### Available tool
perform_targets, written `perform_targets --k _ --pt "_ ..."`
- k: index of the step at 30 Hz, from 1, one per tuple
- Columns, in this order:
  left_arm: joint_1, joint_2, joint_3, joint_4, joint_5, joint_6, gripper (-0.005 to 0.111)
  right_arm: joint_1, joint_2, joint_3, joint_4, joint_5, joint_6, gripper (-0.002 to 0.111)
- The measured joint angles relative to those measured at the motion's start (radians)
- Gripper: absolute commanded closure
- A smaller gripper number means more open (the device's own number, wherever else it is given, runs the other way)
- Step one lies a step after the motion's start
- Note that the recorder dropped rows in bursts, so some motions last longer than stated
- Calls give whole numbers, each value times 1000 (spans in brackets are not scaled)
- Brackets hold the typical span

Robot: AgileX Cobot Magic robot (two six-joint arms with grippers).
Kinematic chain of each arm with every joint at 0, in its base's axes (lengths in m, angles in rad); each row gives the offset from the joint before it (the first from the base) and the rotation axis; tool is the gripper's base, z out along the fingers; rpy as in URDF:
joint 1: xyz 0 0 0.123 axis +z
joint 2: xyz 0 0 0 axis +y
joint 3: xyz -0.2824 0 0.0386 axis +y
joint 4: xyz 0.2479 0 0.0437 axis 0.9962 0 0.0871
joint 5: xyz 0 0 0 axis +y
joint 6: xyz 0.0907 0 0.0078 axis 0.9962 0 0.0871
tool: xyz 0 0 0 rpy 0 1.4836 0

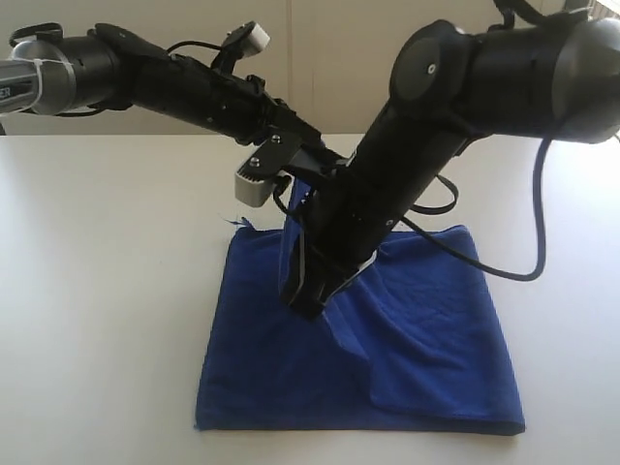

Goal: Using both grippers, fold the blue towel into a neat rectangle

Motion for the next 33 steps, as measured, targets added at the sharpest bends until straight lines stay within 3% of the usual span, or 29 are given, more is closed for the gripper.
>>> perform_targets --k 6,16,33 --pt "0 -28 0 -1 -2 8 107 0 -52 0 0 -2 0 108" --pt "12 -42 0 368 -26 -261 107 0 -11 0 14 -27 0 108" --pt "12 24 0 477 20 -300 107 0 77 0 110 -30 -69 108"
